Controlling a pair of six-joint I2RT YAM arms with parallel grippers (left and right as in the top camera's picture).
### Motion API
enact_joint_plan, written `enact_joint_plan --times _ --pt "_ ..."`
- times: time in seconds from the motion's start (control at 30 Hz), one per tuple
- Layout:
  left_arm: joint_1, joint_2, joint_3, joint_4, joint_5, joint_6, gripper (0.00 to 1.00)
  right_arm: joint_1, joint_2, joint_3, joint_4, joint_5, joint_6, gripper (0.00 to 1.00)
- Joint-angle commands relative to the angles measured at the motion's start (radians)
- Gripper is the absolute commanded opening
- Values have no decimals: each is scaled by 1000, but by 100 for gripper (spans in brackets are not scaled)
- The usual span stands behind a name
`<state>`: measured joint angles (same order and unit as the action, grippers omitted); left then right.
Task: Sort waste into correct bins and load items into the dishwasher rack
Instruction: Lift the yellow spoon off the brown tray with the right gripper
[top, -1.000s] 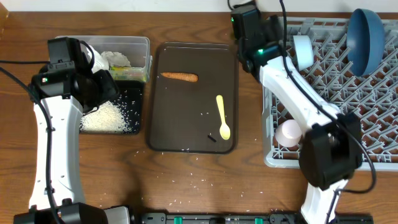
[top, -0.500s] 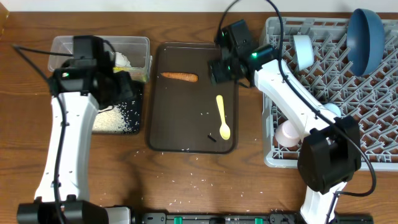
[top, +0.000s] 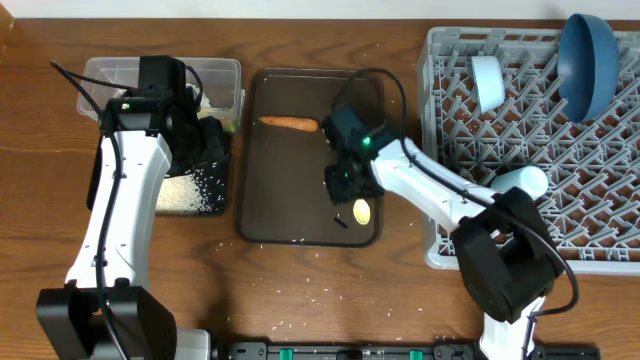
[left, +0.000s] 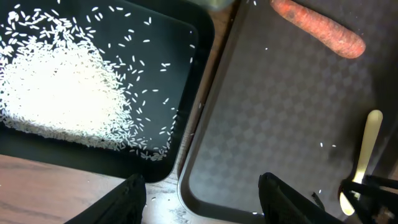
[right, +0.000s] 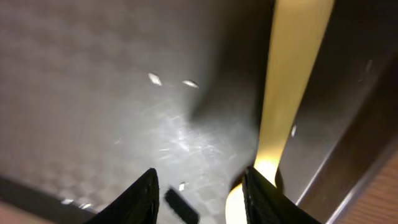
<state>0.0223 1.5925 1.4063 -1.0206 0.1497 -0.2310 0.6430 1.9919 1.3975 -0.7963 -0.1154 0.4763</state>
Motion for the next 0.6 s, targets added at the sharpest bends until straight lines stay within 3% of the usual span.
enact_joint_plan --times 0.0,0.43,0.57 --pt "2 5 -9 -2 -15 16 61 -3 6 -35 27 37 100 43" --pt "2 5 -9 -2 -32 16 61 -20 -63 2 46 95 43 50" --pt "2 5 -9 -2 -32 16 61 -37 -76 1 31 143 -14 48"
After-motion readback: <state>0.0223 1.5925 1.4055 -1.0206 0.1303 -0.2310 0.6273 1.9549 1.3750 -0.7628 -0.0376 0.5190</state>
